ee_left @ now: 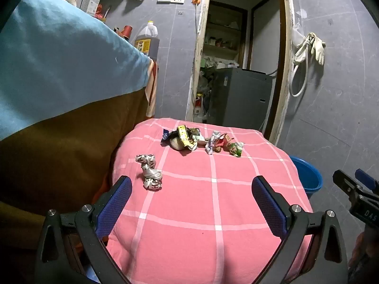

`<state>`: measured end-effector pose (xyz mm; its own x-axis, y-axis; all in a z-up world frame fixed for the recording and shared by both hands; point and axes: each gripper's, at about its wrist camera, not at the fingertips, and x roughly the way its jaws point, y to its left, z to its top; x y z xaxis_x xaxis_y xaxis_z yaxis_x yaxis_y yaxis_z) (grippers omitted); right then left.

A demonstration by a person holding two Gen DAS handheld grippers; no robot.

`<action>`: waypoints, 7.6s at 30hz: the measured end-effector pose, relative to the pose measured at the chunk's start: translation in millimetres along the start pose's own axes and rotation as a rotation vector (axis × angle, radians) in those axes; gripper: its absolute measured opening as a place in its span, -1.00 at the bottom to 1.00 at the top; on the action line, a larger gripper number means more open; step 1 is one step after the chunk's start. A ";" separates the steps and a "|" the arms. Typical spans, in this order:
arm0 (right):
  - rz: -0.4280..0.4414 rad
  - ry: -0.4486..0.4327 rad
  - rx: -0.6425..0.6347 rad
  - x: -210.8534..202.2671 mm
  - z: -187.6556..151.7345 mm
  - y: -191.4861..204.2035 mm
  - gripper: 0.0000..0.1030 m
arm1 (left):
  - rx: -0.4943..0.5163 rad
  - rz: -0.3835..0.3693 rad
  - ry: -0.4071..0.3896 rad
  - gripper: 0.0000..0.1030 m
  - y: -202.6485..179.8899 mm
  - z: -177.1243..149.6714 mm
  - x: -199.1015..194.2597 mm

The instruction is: Collect trash

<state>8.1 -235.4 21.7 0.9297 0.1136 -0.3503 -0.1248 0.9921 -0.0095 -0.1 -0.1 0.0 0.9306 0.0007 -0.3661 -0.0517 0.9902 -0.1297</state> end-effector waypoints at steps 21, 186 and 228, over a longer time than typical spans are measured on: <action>0.002 0.002 0.003 -0.4 1.1 -1.8 1.00 | -0.001 -0.005 0.001 0.92 -2.3 2.9 -0.4; 0.359 0.484 -0.086 274.7 37.3 67.9 -0.64 | -0.233 0.080 0.277 -0.56 40.0 19.5 138.3; -0.002 -0.185 0.027 131.4 99.5 -156.6 -0.66 | 0.059 -0.555 -0.078 -0.55 -236.0 111.6 199.9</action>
<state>184.3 -370.6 70.5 0.9781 0.1173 -0.1717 -0.1162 0.9931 0.0160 238.6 -218.0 60.3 0.8364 -0.5148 -0.1883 0.4716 0.8509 -0.2313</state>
